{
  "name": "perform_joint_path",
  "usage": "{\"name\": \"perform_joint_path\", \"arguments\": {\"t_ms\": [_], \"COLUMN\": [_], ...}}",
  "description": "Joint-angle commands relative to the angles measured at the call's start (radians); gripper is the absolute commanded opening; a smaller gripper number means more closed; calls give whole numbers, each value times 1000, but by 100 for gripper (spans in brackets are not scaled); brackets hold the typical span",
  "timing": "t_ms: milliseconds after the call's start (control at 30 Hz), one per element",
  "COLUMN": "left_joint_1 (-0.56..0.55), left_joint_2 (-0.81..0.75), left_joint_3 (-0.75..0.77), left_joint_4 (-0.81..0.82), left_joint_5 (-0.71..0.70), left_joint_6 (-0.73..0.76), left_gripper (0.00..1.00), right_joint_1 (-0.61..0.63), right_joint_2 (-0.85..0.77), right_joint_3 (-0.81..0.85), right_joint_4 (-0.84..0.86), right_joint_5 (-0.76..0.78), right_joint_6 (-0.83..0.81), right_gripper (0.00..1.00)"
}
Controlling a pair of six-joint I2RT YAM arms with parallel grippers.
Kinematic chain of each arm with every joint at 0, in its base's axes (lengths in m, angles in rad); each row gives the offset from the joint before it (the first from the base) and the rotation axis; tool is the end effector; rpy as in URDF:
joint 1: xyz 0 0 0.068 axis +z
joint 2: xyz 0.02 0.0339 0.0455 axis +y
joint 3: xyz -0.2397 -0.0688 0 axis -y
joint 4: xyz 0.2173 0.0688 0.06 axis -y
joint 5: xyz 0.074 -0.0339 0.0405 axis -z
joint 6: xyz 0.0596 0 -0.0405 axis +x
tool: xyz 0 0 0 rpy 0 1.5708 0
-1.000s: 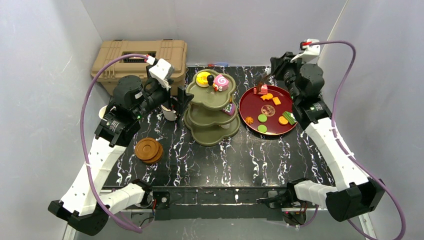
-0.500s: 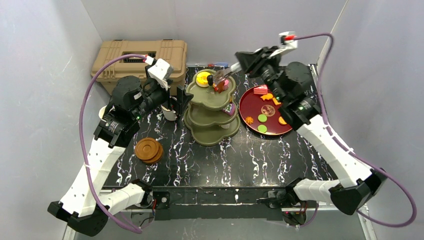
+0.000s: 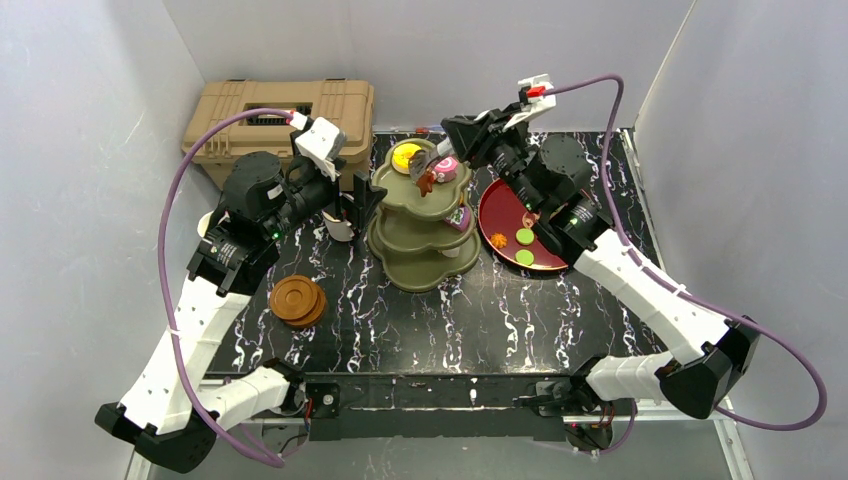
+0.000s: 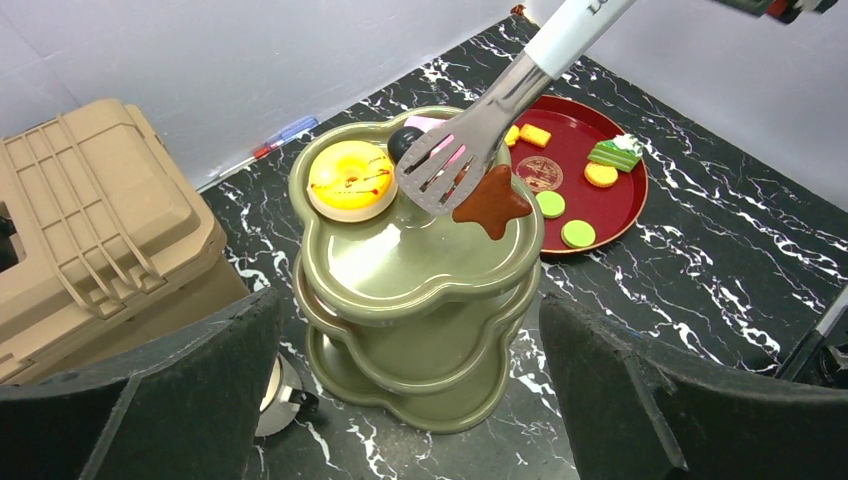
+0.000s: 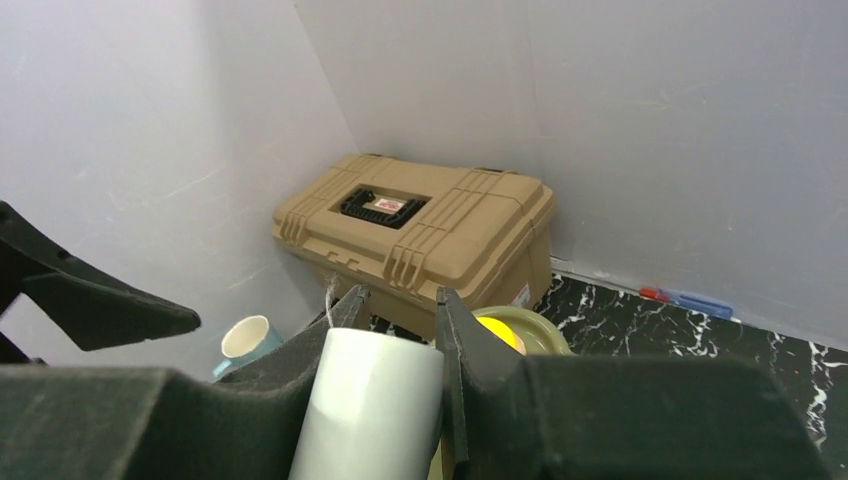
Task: Serve the afternoon tea
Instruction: Place the desert on the desert table.
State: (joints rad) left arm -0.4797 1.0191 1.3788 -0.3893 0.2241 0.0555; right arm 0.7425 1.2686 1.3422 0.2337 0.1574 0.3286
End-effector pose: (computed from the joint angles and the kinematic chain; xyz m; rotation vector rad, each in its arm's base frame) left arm 0.1790 -0.1081 0.4464 0.5966 1.5095 -0.5072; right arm 0.2182 0.1876 0.4583 -0.1304 1.3046 0.8206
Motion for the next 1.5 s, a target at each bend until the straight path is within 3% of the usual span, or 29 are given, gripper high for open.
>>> {"name": "perform_joint_path", "arguments": {"t_ms": [0, 500, 800, 967, 1167, 1333, 1467], "left_joint_1": [4, 4, 4, -1, -111, -205, -221], "left_joint_2": [-17, -38, -37, 8, 151, 228, 248], "left_joint_3": [5, -6, -22, -99, -55, -8, -39], "left_joint_4": [25, 66, 88, 287, 441, 476, 603], "left_joint_5": [32, 87, 111, 273, 307, 257, 180], "left_joint_6": [0, -29, -12, 133, 412, 561, 601], "left_gripper": [98, 99, 99, 99, 99, 99, 97], "right_joint_1": [6, 6, 6, 6, 6, 6, 6], "right_joint_2": [-26, -16, -20, -20, -26, -28, -43], "right_joint_3": [-15, -34, -36, -37, -34, -39, -54], "right_joint_4": [104, 117, 114, 116, 113, 120, 121], "right_joint_5": [6, -16, -12, -36, -48, -74, -72], "right_joint_6": [-67, -92, -111, -89, -85, -72, -72], "right_gripper": [2, 22, 26, 26, 25, 24, 24]}}
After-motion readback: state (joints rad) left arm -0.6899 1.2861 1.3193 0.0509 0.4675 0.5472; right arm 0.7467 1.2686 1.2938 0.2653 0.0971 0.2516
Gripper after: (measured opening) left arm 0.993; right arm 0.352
